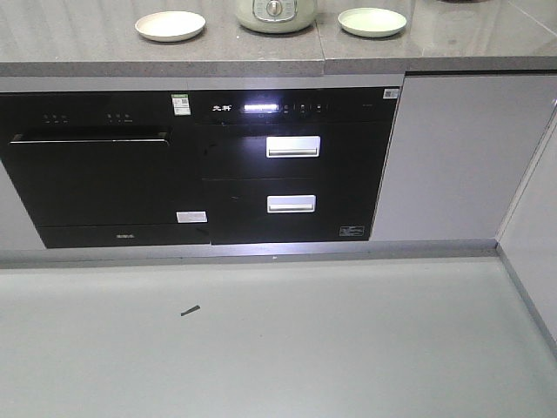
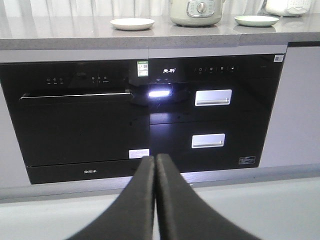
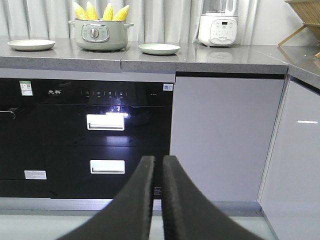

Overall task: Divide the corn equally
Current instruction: 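Drive the base toward the counter with the corn pot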

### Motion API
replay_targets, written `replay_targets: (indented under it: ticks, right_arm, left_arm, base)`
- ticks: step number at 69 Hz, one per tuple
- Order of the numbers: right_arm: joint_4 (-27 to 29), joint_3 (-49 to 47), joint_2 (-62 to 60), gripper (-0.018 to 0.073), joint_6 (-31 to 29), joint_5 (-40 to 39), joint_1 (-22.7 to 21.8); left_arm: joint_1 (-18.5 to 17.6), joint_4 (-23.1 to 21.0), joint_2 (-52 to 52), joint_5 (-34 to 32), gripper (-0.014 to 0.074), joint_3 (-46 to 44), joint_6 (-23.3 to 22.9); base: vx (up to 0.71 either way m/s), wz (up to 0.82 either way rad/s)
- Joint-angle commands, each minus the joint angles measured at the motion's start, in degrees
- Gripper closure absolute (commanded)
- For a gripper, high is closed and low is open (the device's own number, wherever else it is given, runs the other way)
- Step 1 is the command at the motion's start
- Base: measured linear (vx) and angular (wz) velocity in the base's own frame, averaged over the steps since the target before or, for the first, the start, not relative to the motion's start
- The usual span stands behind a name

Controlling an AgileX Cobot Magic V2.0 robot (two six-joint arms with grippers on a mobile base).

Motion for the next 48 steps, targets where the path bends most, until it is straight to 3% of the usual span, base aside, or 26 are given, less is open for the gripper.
replay_targets:
  ticks: [1, 48]
  right_arm:
    - [-0.30, 0.31, -0.67, 0.0567, -0.09, -4.24, -0.30]
    - [-0.30, 0.31, -0.67, 0.0567, -0.09, -4.24, -0.30]
  left_arm:
    - [0.00, -0.09, -0.89, -4.34, 0.0605, -0.07, -0.44]
    - [0.00, -0.09, -0.89, -4.34, 0.0605, -0.07, -0.44]
  base:
    - [0.10, -0.01]
    - [0.09, -0.01]
